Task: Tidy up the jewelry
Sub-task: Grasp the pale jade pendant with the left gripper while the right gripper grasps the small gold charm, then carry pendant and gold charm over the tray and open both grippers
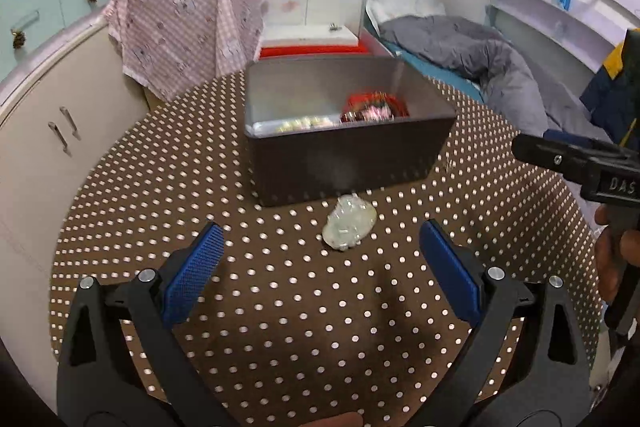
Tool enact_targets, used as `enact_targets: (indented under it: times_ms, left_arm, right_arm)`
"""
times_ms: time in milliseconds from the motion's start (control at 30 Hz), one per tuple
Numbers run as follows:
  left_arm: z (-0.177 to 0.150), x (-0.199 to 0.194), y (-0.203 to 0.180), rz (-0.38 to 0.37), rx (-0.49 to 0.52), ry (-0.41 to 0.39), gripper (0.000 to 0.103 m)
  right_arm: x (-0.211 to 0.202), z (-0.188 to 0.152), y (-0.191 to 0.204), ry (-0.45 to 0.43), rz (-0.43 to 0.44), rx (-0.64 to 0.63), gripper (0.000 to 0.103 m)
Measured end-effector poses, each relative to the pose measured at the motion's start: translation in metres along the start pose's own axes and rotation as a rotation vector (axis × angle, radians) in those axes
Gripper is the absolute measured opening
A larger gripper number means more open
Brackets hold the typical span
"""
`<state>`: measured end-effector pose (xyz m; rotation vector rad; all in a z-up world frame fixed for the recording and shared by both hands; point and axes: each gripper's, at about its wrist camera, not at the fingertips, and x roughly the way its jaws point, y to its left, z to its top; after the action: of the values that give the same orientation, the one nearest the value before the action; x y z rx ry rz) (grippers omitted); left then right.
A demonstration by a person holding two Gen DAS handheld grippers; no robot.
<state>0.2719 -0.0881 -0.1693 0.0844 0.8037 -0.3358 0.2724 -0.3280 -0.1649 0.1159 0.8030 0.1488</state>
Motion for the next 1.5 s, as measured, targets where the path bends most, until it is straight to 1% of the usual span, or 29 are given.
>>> enact_targets:
  times_ms: [167, 200, 233, 267, 300, 333, 367, 400, 433, 467, 500, 533, 567, 600, 633, 700, 733, 767, 800, 967, 1133, 1367, 1500]
  left_arm:
    - [0.004, 0.022, -0.007, -0.009, 0.030, 0.034, 0.095]
    - [0.005, 0.028, -0.008, -0.014, 0.033, 0.047, 0.087]
    - [0.005, 0.034, -0.009, -0.023, 0.035, 0.066, 0.076]
    - [0.005, 0.041, -0.010, -0.039, 0.035, 0.098, 0.071]
    - [0.006, 0.041, -0.012, -0.031, 0.043, 0.093, 0.068]
    - [0.006, 0.040, -0.013, -0.046, 0.051, 0.088, 0.054]
    - [0.006, 0.040, -0.014, -0.056, 0.055, 0.086, 0.050]
    - [0.006, 0.039, -0.014, -0.060, 0.054, 0.084, 0.043]
    - [0.006, 0.039, -0.013, -0.069, 0.051, 0.083, 0.034]
    - [0.005, 0.038, -0.011, -0.081, 0.044, 0.082, 0.033]
    - [0.005, 0.037, -0.008, -0.090, 0.034, 0.082, 0.030]
    - [0.004, 0.036, -0.006, -0.092, 0.028, 0.081, 0.028]
    - [0.004, 0.035, -0.003, -0.102, 0.024, 0.082, 0.028]
    - [0.003, 0.033, -0.002, -0.105, 0.024, 0.083, 0.028]
    - [0.002, 0.033, -0.001, -0.105, 0.025, 0.083, 0.028]
    - [0.001, 0.031, 0.000, -0.108, 0.023, 0.083, 0.028]
    - [0.001, 0.032, -0.001, -0.110, 0.020, 0.083, 0.028]
    - [0.002, 0.033, -0.001, -0.112, 0.017, 0.083, 0.028]
    - [0.002, 0.032, 0.000, -0.115, 0.013, 0.082, 0.028]
    - [-0.002, 0.027, 0.002, -0.122, -0.005, 0.078, 0.028]
    - [-0.003, 0.011, 0.009, -0.127, -0.028, 0.053, 0.028]
    - [0.007, -0.030, 0.022, -0.111, -0.042, -0.035, 0.028]
    - [0.024, -0.060, 0.029, -0.096, -0.035, -0.111, 0.028]
  right_arm:
    - [0.012, -0.001, 0.004, 0.031, -0.006, -0.023, 0.095]
    - [0.016, 0.000, 0.007, 0.038, -0.009, -0.034, 0.095]
    - [0.020, -0.001, 0.011, 0.043, -0.015, -0.047, 0.095]
    - [0.022, -0.001, 0.012, 0.047, -0.018, -0.056, 0.095]
    - [0.026, -0.001, 0.015, 0.052, -0.018, -0.069, 0.095]
    - [0.029, -0.001, 0.017, 0.056, -0.017, -0.078, 0.093]
    - [0.034, -0.001, 0.019, 0.063, -0.014, -0.089, 0.087]
    - [0.038, 0.000, 0.020, 0.074, -0.011, -0.097, 0.083]
    - [0.043, 0.002, 0.023, 0.086, -0.004, -0.106, 0.074]
    - [0.047, 0.003, 0.025, 0.093, 0.001, -0.113, 0.068]
    - [0.052, 0.005, 0.028, 0.101, 0.003, -0.126, 0.065]
    - [0.055, 0.006, 0.030, 0.108, 0.005, -0.135, 0.060]
    - [0.061, 0.006, 0.033, 0.119, 0.009, -0.150, 0.054]
    - [0.066, 0.006, 0.037, 0.130, 0.013, -0.165, 0.052]
    - [0.070, 0.005, 0.041, 0.136, 0.009, -0.186, 0.045]
    - [0.073, 0.004, 0.048, 0.125, -0.009, -0.230, 0.037]
    - [0.073, 0.004, 0.050, 0.125, -0.003, -0.237, 0.029]
    - [0.071, 0.002, 0.051, 0.127, 0.002, -0.237, 0.017]
    - [0.070, 0.001, 0.051, 0.130, 0.006, -0.237, 0.012]
    - [0.058, -0.008, 0.045, 0.122, 0.044, -0.200, 0.011]
    - [0.028, -0.010, 0.045, 0.076, 0.087, -0.174, 0.011]
    - [-0.019, 0.014, 0.061, -0.022, 0.130, -0.206, 0.011]
    - [-0.042, 0.036, 0.075, -0.088, 0.150, -0.228, 0.011]
